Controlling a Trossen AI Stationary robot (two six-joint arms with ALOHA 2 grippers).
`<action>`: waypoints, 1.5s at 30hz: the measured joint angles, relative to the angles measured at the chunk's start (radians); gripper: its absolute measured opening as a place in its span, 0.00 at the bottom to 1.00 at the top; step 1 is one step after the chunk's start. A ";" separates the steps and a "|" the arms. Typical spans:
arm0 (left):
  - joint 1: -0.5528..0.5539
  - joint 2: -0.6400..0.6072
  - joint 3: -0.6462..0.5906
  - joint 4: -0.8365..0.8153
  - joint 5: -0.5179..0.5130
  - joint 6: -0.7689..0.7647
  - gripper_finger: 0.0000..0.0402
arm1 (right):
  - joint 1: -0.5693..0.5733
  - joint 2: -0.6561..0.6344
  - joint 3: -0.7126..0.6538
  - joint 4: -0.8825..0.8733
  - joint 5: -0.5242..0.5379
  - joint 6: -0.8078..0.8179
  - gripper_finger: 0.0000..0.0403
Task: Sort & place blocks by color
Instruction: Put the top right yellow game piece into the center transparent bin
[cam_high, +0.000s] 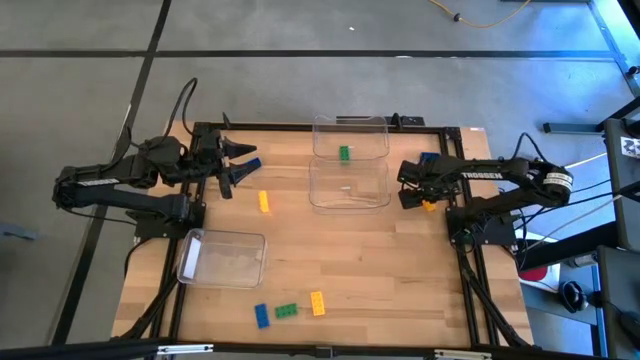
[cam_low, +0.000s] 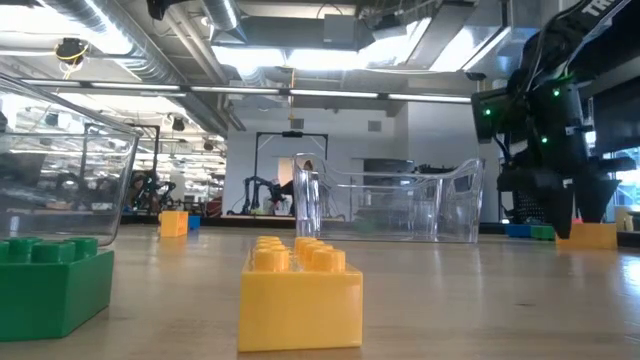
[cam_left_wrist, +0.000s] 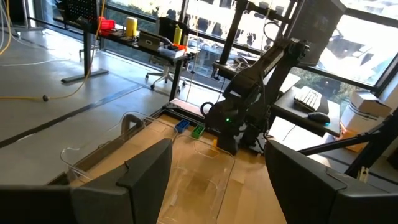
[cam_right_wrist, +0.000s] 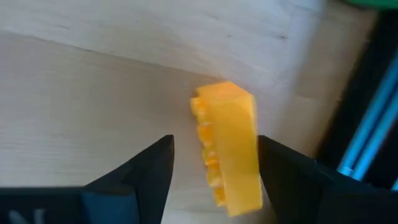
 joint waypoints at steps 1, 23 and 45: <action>0.000 0.000 0.000 0.000 0.000 0.000 0.62 | 0.000 0.003 -0.003 0.007 -0.002 -0.004 0.56; 0.000 0.000 0.000 0.000 -0.023 0.000 0.62 | 0.236 -0.341 0.312 0.059 0.278 -0.050 0.24; 0.000 0.000 0.000 0.001 -0.023 -0.008 0.62 | 0.321 -0.385 0.335 0.671 0.258 -0.382 0.24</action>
